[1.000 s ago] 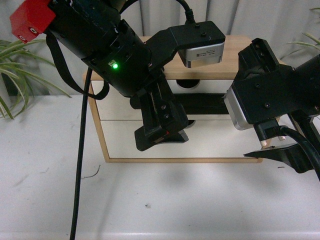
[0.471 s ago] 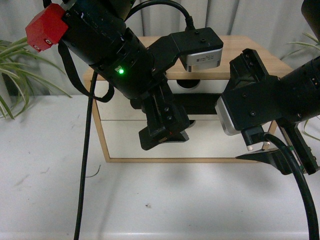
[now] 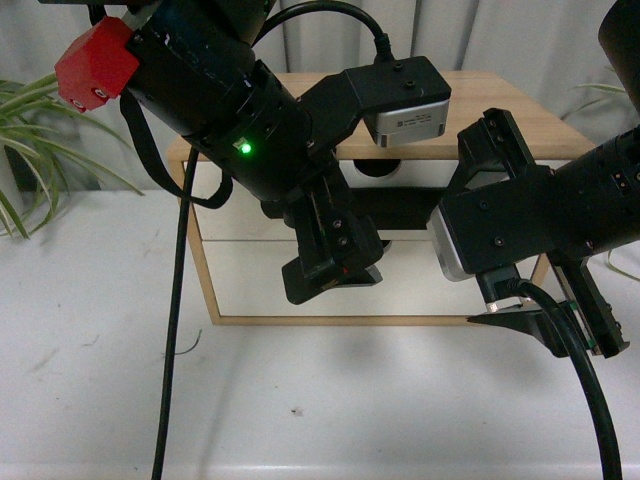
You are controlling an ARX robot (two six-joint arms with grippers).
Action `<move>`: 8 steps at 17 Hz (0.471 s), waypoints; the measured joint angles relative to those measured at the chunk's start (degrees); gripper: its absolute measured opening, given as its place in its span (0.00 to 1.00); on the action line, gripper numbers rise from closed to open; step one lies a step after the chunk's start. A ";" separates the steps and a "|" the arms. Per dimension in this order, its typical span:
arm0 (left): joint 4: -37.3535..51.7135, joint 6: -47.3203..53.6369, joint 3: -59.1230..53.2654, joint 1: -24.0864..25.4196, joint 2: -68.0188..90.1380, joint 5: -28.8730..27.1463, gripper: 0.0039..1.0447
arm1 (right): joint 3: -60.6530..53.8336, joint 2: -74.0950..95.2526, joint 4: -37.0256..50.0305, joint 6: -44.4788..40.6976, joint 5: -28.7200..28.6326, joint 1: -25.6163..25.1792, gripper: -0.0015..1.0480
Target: Pull drawer
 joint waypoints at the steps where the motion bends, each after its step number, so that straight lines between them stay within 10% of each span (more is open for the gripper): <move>1: 0.26 0.02 -0.22 -0.11 0.00 -0.02 0.94 | -0.31 0.07 0.46 0.15 -0.02 0.00 0.94; 8: 1.64 0.50 -3.80 -1.44 1.27 2.03 0.94 | -3.67 1.05 5.27 1.44 -0.26 0.20 0.94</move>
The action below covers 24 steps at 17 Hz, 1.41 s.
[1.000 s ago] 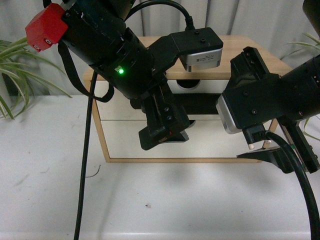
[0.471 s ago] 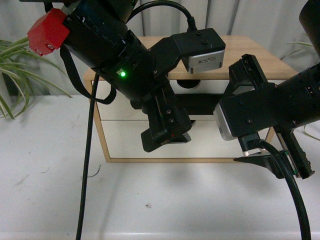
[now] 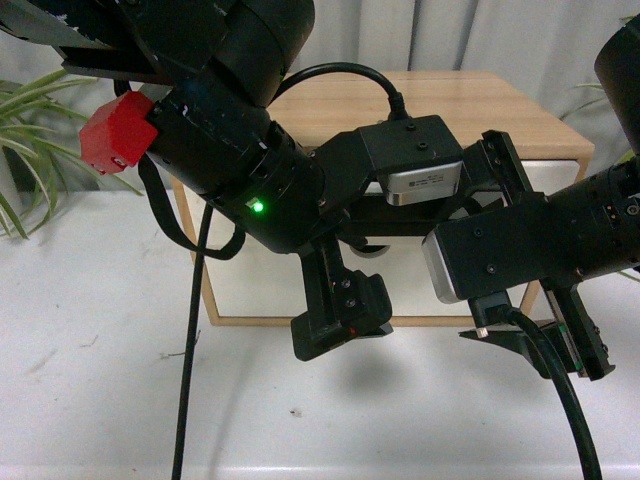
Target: Pull drawer
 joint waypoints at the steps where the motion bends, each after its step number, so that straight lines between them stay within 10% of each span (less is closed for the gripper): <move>1: 0.07 -0.04 0.00 -0.22 0.00 -0.15 0.94 | -0.24 0.02 0.28 0.31 0.28 0.22 0.94; 24: 10.49 -4.92 -25.05 -5.01 -17.46 2.45 0.94 | -24.63 -20.17 4.35 5.90 3.15 5.40 0.94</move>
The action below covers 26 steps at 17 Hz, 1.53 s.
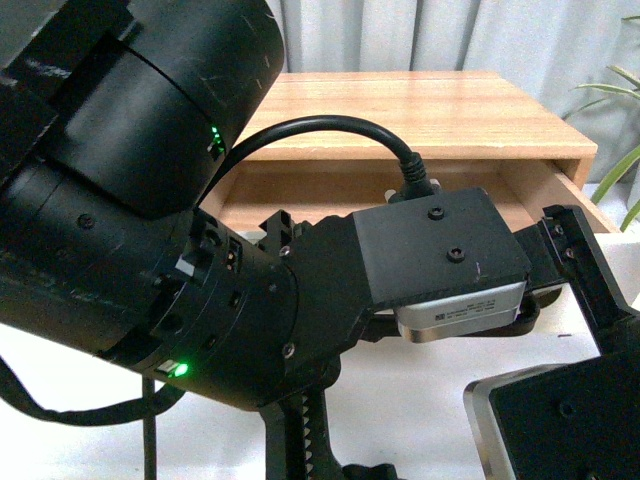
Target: Pull drawer
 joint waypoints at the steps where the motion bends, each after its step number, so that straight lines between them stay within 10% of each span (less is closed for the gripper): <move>1: 0.11 -0.22 -0.74 -0.24 -0.66 0.20 0.94 | -0.70 -1.01 -0.66 0.20 0.09 0.15 0.94; 20: 6.64 -16.81 -5.11 1.81 -13.20 10.16 0.94 | -2.64 -9.53 3.52 9.07 -2.40 -2.78 0.94; 26: 32.17 -38.29 -8.90 11.89 -23.67 10.54 0.94 | 2.64 -12.83 16.76 35.85 -6.71 -10.21 0.94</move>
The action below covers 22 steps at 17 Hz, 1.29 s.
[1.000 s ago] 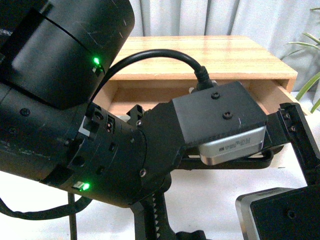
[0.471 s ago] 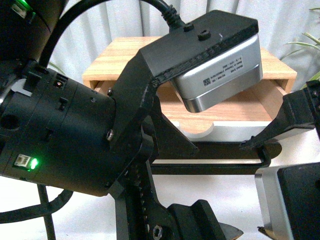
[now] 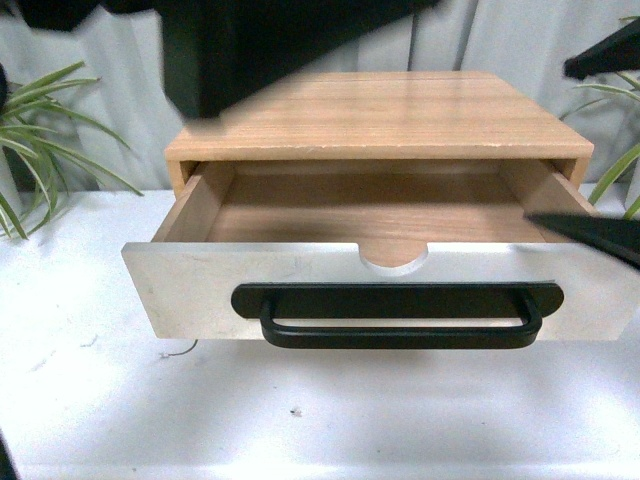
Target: Pull drawer
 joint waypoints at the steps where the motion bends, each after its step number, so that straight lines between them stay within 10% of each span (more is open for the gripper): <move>1: 5.33 -7.08 -1.99 4.48 -1.33 -4.46 0.94 | 0.83 0.09 3.45 8.28 2.10 -2.32 0.94; 7: -2.54 -20.92 -13.42 31.56 -14.01 -30.34 0.94 | -4.50 -2.97 9.60 52.65 8.70 -17.40 0.94; 11: 2.86 -17.73 -18.51 38.56 -19.52 -26.27 0.88 | -10.56 -7.17 22.21 54.38 15.50 -18.78 0.83; 19: 9.86 -11.58 -27.85 33.53 -26.05 -19.32 0.55 | -23.96 -22.23 20.46 54.62 18.45 -19.30 0.49; 20: 9.62 -10.97 -30.18 32.35 -28.04 -21.51 0.43 | -26.58 -27.80 19.08 54.75 20.06 -18.32 0.37; 21: 8.61 -10.84 -34.38 28.48 -34.23 -25.49 0.09 | -30.97 -35.06 18.36 54.75 22.43 -14.86 0.03; 22: 6.14 -10.67 -37.79 25.55 -39.80 -28.33 0.01 | -34.56 -40.76 15.98 54.97 26.38 -11.85 0.02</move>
